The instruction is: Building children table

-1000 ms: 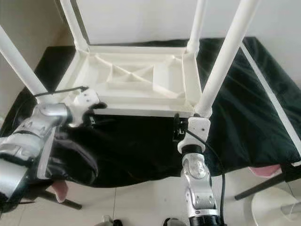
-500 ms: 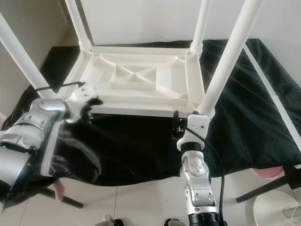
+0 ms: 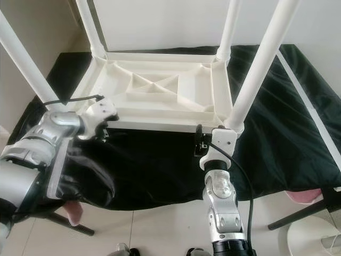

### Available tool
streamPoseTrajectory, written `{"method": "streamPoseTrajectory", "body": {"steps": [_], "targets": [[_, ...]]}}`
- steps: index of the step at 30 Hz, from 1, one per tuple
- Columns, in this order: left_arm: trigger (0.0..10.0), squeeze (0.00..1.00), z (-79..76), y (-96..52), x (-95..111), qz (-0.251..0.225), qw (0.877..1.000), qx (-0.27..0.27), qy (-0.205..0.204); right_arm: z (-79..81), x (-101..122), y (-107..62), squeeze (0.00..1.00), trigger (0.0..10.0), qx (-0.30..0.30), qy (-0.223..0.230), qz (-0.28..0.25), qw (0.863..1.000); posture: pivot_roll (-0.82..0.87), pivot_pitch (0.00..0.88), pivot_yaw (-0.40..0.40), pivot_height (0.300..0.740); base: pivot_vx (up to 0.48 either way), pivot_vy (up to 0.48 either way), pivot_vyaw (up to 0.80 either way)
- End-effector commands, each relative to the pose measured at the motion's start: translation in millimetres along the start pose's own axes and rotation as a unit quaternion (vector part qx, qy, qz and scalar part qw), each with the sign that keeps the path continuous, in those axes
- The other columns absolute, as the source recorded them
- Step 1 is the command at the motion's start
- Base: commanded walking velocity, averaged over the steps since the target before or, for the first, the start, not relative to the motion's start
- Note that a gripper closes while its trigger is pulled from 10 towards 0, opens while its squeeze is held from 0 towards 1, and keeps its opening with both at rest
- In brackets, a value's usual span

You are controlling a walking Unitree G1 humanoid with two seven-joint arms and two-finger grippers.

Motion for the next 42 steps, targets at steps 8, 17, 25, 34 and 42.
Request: {"method": "streamPoseTrajectory", "body": {"steps": [8,17,25,34,42], "targets": [[10.0,0.0,25.4,-4.4,-8,0.029,0.994,0.108,-0.013,-4.7,0,-2.9,0.0,10.0,-0.012,0.003,0.009,1.0,-0.07,0.153,0.042,0.74,0.0,0.0,0.0],[10.0,0.0,4.8,0.2,1,-0.014,0.998,0.032,-0.044,-10.8,0,-8.5,0.0,10.0,-0.011,-0.01,0.018,1.0,-0.07,0.193,0.03,0.74,0.0,0.0,0.0],[10.0,0.0,19.1,-4.3,20,-0.085,0.985,0.029,-0.146,-9.9,5,1.6,0.0,10.0,-0.007,-0.014,0.01,1.0,-0.06,0.165,0.026,0.74,0.0,0.0,0.0],[10.0,0.0,7.1,-7.5,26,-0.169,0.957,0.041,-0.231,-6.7,-4,10.1,0.0,10.0,0.003,-0.028,0.021,0.999,-0.04,0.109,0.023,0.74,0.0,0.0,0.0],[10.0,0.0,-10.6,-19.2,30,-0.221,0.931,0.105,-0.27,-5.4,-11,6.9,0.0,10.0,0.022,-0.062,0.025,0.997,-0.02,0.085,0.014,0.74,0.0,0.0,0.0]]}}
Point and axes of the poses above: a point about 5 cm out from each wrist's last joint towards the gripper, its own y axis pointing out of the wrist towards the gripper, its own x axis along the axis of the wrist's last joint, z = x × y, the point moved 5 cm from there along y, pointing out of the wrist towards the gripper, and after that the axes turned 9 degrees about y, right-handed, at the moved point
